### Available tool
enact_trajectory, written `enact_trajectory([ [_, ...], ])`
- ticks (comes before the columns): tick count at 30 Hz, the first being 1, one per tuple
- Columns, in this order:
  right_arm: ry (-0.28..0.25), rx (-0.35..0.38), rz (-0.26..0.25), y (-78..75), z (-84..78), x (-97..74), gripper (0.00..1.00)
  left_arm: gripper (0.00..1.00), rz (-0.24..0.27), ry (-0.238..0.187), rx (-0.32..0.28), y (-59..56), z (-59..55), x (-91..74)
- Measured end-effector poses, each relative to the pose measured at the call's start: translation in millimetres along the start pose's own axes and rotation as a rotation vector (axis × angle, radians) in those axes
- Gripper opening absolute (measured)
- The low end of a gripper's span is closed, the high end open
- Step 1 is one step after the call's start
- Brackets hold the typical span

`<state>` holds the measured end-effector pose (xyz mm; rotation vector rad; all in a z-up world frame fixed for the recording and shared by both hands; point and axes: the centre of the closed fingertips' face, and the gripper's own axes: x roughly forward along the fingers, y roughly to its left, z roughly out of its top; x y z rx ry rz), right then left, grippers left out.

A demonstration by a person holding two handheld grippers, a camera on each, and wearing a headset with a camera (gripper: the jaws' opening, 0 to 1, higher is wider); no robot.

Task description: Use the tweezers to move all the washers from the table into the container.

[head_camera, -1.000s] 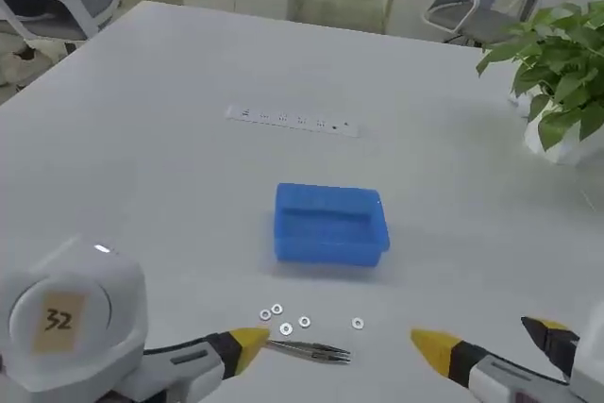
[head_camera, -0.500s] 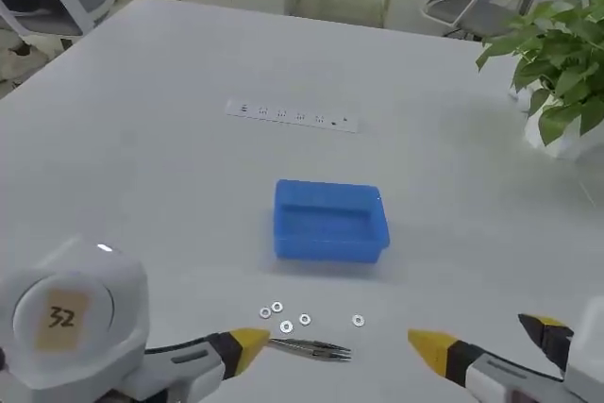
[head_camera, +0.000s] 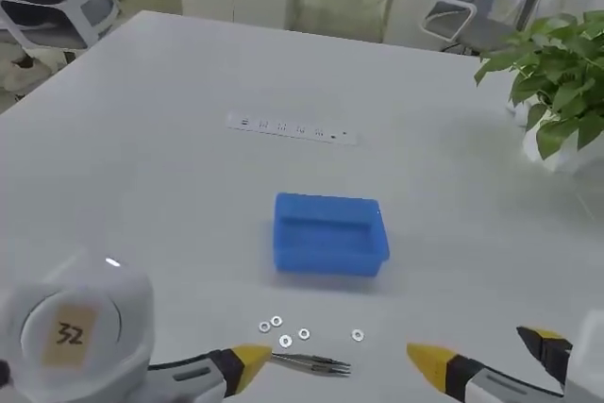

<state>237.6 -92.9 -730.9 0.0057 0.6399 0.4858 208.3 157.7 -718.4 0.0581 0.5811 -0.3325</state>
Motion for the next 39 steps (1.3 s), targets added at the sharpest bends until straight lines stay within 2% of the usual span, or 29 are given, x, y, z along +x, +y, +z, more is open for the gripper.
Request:
enact_trajectory([
  [5, 0.008, -0.005, 0.000, -2.2, -1.9, 1.6, 0.84, 0.95, -0.010, 0.001, 0.003, -1.1, -0.1, 2.6],
  [7, 0.012, -0.003, 0.003, -2.0, -3.0, 2.6, 0.84, 0.94, -0.021, 0.010, -0.016, -1.3, -2.3, 5.5],
  [11, 0.018, -0.003, 0.007, -0.5, -3.7, 5.0, 0.84, 0.85, -0.048, 0.020, -0.021, -4.2, -3.8, 6.6],
  [13, 0.020, -0.007, 0.007, -0.2, -3.1, 6.1, 0.84, 0.85, -0.053, 0.019, -0.024, -4.7, -4.2, 8.7],
  [15, 0.025, -0.012, 0.007, 0.9, -2.5, 6.8, 0.83, 0.83, -0.067, 0.036, -0.030, -6.6, -7.7, 13.3],
  [17, 0.032, -0.016, 0.006, 1.1, -2.5, 8.4, 0.83, 0.75, -0.112, 0.075, -0.019, -13.0, -13.4, 17.1],
  [18, 0.036, -0.018, 0.006, 1.4, -2.9, 9.5, 0.83, 0.68, -0.121, 0.086, -0.012, -13.7, -14.4, 19.2],
  [19, 0.039, -0.019, 0.005, 1.3, -3.2, 10.4, 0.83, 0.63, -0.114, 0.079, -0.009, -12.7, -13.2, 21.1],
  [21, 0.042, -0.019, 0.007, 1.8, -3.1, 12.0, 0.83, 0.63, -0.156, 0.078, 0.021, -18.4, -12.4, 25.7],
  [22, 0.043, -0.020, 0.009, 2.3, -3.0, 12.6, 0.83, 0.63, -0.161, 0.085, 0.021, -19.0, -13.0, 28.0],
  [24, 0.050, -0.022, 0.010, 3.4, -3.8, 14.9, 0.82, 0.58, -0.198, 0.106, 0.053, -23.8, -16.0, 33.1],
  [27, 0.060, -0.029, 0.015, 7.2, -5.4, 17.4, 0.81, 0.44, -0.282, 0.165, 0.096, -33.5, -26.8, 41.2],
  [33, 0.074, -0.024, 0.026, 10.9, -10.2, 21.3, 0.81, 0.32, -0.370, 0.262, 0.199, -39.8, -48.1, 61.0],
  [36, 0.079, -0.021, 0.042, 14.4, -11.6, 22.7, 0.81, 0.25, -0.408, 0.282, 0.279, -39.6, -56.3, 72.7],
  [38, 0.083, -0.026, 0.046, 15.5, -12.3, 23.7, 0.80, 0.22, -0.437, 0.322, 0.320, -40.0, -65.3, 79.5],
  [39, 0.086, -0.029, 0.048, 16.2, -12.8, 24.5, 0.80, 0.21, -0.437, 0.327, 0.343, -39.1, -66.9, 82.7],
])
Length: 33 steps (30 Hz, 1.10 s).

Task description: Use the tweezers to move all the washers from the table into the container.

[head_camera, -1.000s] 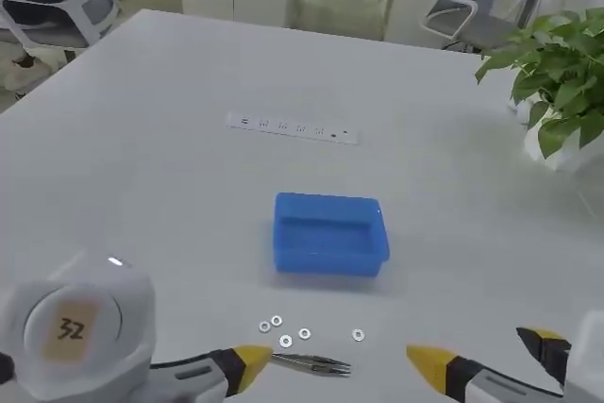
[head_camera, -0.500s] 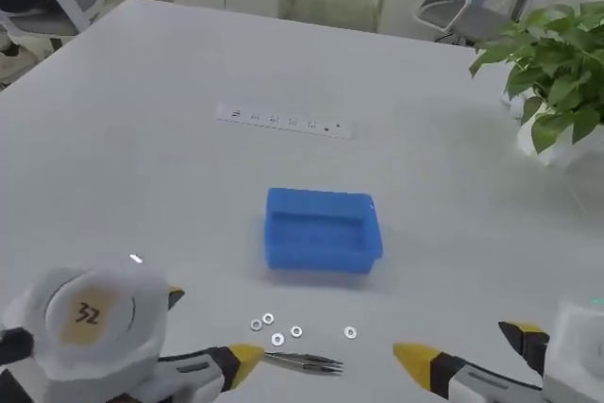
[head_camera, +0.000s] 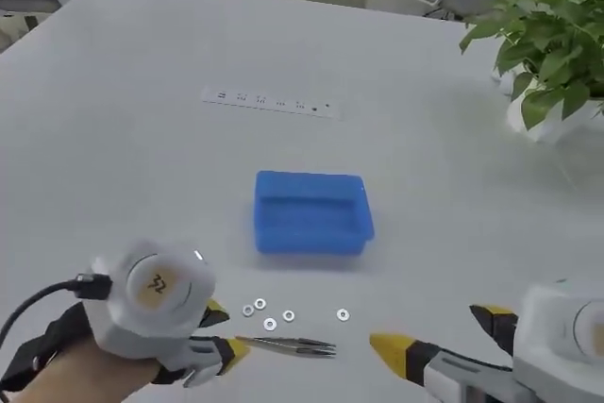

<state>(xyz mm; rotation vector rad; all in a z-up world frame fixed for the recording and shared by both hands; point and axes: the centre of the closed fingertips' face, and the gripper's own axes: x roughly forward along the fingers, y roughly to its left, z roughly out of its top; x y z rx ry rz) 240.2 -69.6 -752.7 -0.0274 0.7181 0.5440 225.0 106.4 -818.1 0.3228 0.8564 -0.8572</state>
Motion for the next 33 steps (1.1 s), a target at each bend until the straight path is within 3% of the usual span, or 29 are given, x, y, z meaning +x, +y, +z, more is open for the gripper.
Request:
enact_trajectory([
  [5, -0.002, 0.004, 0.005, 3.6, 1.2, 1.0, 0.80, 0.14, -0.026, 0.046, 0.055, 2.9, -5.2, 15.3],
  [8, 0.004, 0.003, 0.008, 6.0, -0.9, 2.2, 0.80, 0.12, -0.048, 0.040, 0.049, 5.1, -4.8, 28.3],
  [10, 0.023, -0.001, 0.016, 7.6, -5.3, 4.0, 0.80, 0.13, -0.044, 0.081, 0.086, 8.1, -9.8, 33.0],
  [11, 0.030, -0.006, 0.016, 7.9, -6.7, 4.2, 0.80, 0.10, -0.046, 0.079, 0.113, 9.2, -8.8, 35.9],
  [14, 0.032, -0.017, 0.013, 7.8, -6.5, 3.3, 0.80, 0.06, -0.063, 0.084, 0.118, 9.4, -9.4, 39.7],
  [16, 0.028, -0.014, 0.015, 8.0, -5.8, 3.2, 0.80, 0.04, -0.091, 0.095, 0.135, 6.1, -11.5, 40.9],
  [18, 0.027, -0.013, 0.022, 9.9, -5.1, 3.4, 0.80, 0.05, -0.148, 0.125, 0.198, -0.6, -17.7, 42.5],
  [19, 0.028, -0.014, 0.022, 10.5, -4.8, 3.6, 0.80, 0.05, -0.146, 0.131, 0.203, -0.9, -18.9, 43.3],
  [20, 0.029, -0.022, 0.024, 12.5, -4.5, 3.9, 0.79, 0.02, -0.161, 0.103, 0.234, -2.6, -14.3, 43.4],
  [22, 0.029, -0.028, 0.036, 16.4, -3.6, 5.4, 0.79, 0.00, -0.169, 0.135, 0.254, -5.1, -20.0, 41.2],
  [23, 0.029, -0.029, 0.040, 17.7, -3.4, 5.8, 0.78, 0.00, -0.173, 0.118, 0.275, -5.8, -16.9, 42.4],
  [25, 0.028, -0.044, 0.066, 25.9, -2.0, 8.2, 0.76, 0.00, -0.182, 0.132, 0.282, -9.3, -18.0, 40.4],
  [32, 0.072, -0.187, 0.227, 68.7, -5.2, 20.1, 0.53, 0.00, -0.191, 0.071, 0.272, -25.6, 5.2, 23.1],
  [33, 0.100, -0.211, 0.243, 74.2, -10.2, 23.0, 0.51, 0.00, -0.199, 0.060, 0.265, -29.5, 10.1, 18.0],
])
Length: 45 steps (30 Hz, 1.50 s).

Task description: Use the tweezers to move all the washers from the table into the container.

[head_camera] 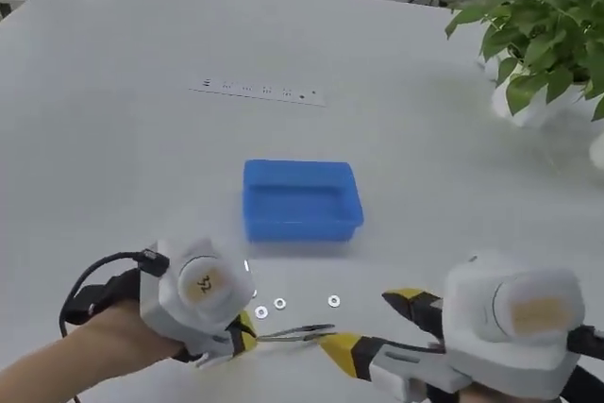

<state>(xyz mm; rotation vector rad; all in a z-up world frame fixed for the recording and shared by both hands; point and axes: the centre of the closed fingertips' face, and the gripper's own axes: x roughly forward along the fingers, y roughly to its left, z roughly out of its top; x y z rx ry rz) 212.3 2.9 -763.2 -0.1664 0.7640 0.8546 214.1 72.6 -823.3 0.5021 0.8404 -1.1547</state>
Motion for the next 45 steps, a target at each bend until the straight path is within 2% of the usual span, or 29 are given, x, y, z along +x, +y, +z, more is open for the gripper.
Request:
enact_trajectory([
  [3, 0.043, -0.107, 0.035, 7.1, -5.4, 15.0, 0.42, 0.00, 0.013, -0.049, 0.004, -5.9, 17.7, -12.8],
  [6, 0.131, -0.145, 0.080, 10.3, -23.0, 32.7, 0.36, 0.00, 0.035, -0.072, 0.029, -8.5, 29.7, -21.2],
  [7, 0.136, -0.175, 0.091, 10.0, -24.8, 39.9, 0.35, 0.00, 0.036, -0.081, 0.031, -10.1, 34.4, -24.7],
  [10, 0.148, -0.196, 0.114, 14.1, -23.5, 49.8, 0.32, 0.00, 0.033, -0.120, 0.017, -14.6, 44.9, -31.0],
  [13, 0.153, -0.231, 0.143, 18.1, -18.0, 58.7, 0.25, 0.00, 0.042, -0.128, 0.043, -16.8, 50.3, -36.5],
  [16, 0.147, -0.233, 0.193, 25.9, -11.3, 67.2, 0.17, 0.00, 0.052, -0.159, 0.040, -15.2, 59.0, -44.9],
  [17, 0.141, -0.228, 0.229, 31.7, -9.1, 69.3, 0.16, 0.00, 0.063, -0.163, 0.042, -13.0, 60.6, -47.1],
  [18, 0.140, -0.215, 0.232, 33.3, -5.6, 71.7, 0.15, 0.00, 0.072, -0.165, 0.049, -11.0, 60.7, -50.4],
  [20, 0.108, -0.231, 0.255, 38.6, 3.2, 75.2, 0.13, 0.00, 0.078, -0.168, 0.040, -7.4, 59.8, -54.5],
  [22, 0.103, -0.239, 0.269, 42.7, 9.0, 77.8, 0.09, 0.00, 0.086, -0.176, 0.033, -3.6, 58.2, -58.6],
  [24, 0.083, -0.273, 0.273, 44.4, 16.1, 81.5, 0.09, 0.00, 0.105, -0.180, 0.027, 2.4, 55.1, -65.4],
  [28, 0.066, -0.259, 0.301, 46.9, 28.8, 89.5, 0.09, 0.00, 0.138, -0.183, 0.011, 11.9, 51.5, -74.6],
  [32, 0.048, -0.270, 0.314, 47.6, 39.7, 100.5, 0.09, 0.00, 0.180, -0.171, 0.035, 21.3, 47.3, -79.5],
  [35, 0.053, -0.294, 0.324, 49.2, 41.6, 107.7, 0.09, 0.00, 0.191, -0.157, 0.044, 26.7, 43.0, -79.1],
  [39, 0.063, -0.340, 0.313, 45.2, 41.8, 117.2, 0.09, 0.00, 0.204, -0.143, 0.069, 32.8, 38.2, -74.0],
  [45, 0.080, -0.328, 0.317, 39.3, 38.7, 125.3, 0.09, 0.00, 0.200, -0.127, 0.071, 39.7, 35.0, -66.0],
])
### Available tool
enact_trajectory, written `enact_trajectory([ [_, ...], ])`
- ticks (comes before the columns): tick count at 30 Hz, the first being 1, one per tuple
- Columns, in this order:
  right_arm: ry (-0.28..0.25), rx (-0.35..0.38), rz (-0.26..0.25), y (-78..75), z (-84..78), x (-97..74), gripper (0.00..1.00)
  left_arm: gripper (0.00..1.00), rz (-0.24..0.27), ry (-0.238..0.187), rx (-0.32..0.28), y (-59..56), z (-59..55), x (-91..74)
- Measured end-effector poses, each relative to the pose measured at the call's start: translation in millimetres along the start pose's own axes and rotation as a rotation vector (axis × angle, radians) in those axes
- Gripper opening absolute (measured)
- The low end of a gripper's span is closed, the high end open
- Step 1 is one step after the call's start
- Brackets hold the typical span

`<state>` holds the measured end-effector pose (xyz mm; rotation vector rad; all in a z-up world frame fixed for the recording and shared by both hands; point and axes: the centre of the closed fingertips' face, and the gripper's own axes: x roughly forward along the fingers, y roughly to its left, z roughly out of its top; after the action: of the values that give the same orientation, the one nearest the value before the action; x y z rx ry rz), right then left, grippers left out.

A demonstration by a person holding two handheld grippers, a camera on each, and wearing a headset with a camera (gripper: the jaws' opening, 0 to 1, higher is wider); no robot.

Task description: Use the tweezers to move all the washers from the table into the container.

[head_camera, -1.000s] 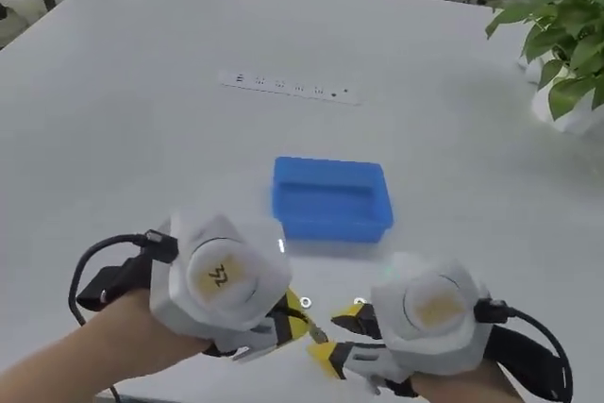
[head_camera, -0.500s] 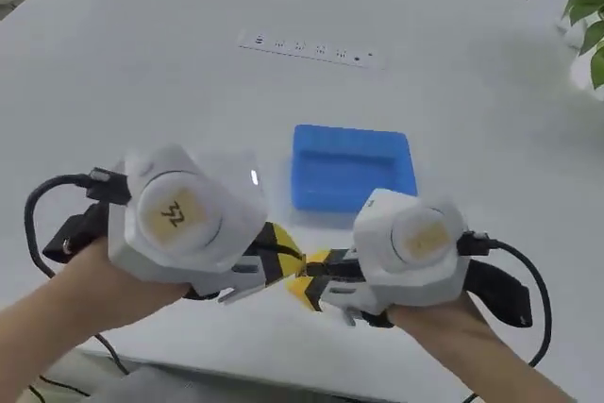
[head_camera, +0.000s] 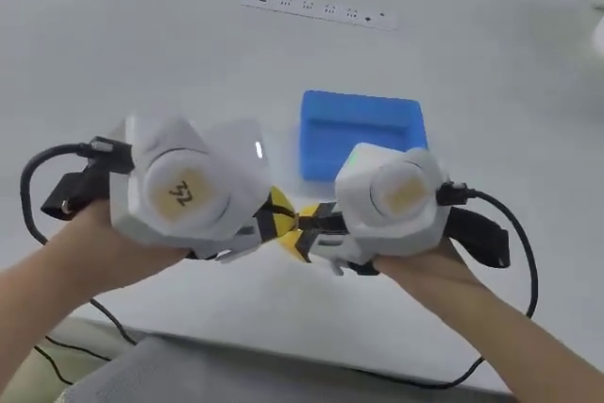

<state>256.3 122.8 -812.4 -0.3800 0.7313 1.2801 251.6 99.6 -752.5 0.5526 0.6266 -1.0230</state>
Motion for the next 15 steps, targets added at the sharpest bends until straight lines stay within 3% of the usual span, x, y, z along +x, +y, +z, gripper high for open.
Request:
enact_trajectory([
  [11, 0.007, 0.000, 0.000, -4.5, -1.6, 2.5, 0.09, 0.00, 0.006, 0.000, 0.004, 3.3, -2.4, 2.6],
  [15, 0.031, -0.044, 0.000, -2.5, -0.9, 3.8, 0.09, 0.00, 0.004, 0.001, 0.019, 1.1, -2.0, 1.6],
])
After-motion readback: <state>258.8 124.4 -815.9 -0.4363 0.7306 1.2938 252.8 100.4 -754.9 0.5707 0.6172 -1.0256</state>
